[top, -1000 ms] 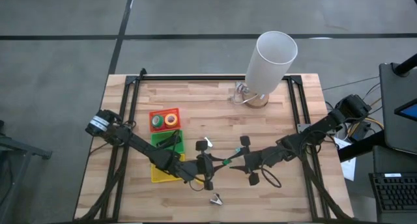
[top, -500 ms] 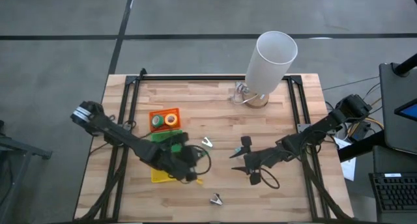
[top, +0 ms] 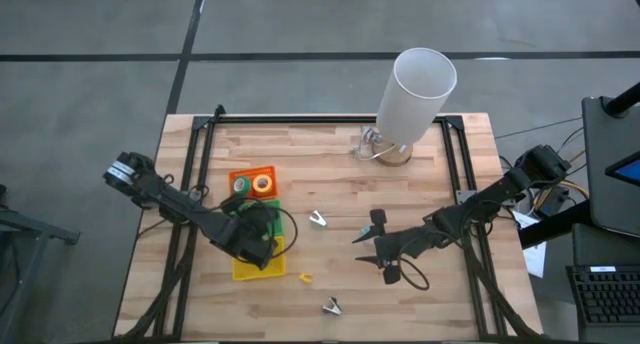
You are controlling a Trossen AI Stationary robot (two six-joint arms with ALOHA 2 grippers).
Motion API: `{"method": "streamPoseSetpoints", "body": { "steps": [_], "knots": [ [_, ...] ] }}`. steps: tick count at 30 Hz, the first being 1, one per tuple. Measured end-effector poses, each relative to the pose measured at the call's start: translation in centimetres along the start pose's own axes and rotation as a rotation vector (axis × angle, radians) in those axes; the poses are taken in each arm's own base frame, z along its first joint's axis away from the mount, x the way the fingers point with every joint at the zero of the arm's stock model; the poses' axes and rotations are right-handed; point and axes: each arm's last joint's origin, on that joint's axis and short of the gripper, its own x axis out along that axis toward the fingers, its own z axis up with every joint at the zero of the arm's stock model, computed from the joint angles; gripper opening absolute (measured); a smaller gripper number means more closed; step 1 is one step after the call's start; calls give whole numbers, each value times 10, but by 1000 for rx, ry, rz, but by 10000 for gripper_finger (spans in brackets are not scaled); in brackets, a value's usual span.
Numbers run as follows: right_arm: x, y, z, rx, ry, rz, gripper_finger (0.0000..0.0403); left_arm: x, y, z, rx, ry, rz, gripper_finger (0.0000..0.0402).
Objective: Pick and place Stapler, Stapler remover, tape
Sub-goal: Put the green stapler into the green basket, then put the yellow stapler into the green basket
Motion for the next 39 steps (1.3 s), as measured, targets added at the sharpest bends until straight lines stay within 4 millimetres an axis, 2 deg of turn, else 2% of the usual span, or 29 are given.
{"method": "streamPoseSetpoints", "body": {
  "steps": [8,16,20,28,32,35,39],
  "knots": [
    [0,0,0,3,0,-1,196,15,-4,-10,-37,10,-55,74],
    [0,0,0,3,0,-1,196,15,-7,-10,-39,12,-90,77],
    [0,0,0,4,1,-1,196,15,-7,-9,-39,-18,-78,102],
    [1,0,-2,4,7,-1,196,15,-8,-6,-36,-75,-66,187],
    [1,0,-2,3,9,-1,196,12,-9,-3,-32,-79,-79,207],
    [1,0,-2,3,9,-2,196,7,-17,4,-20,-120,-142,210],
    [1,0,-2,1,8,-3,196,-4,-39,20,70,-261,-339,210]
  ]
}}
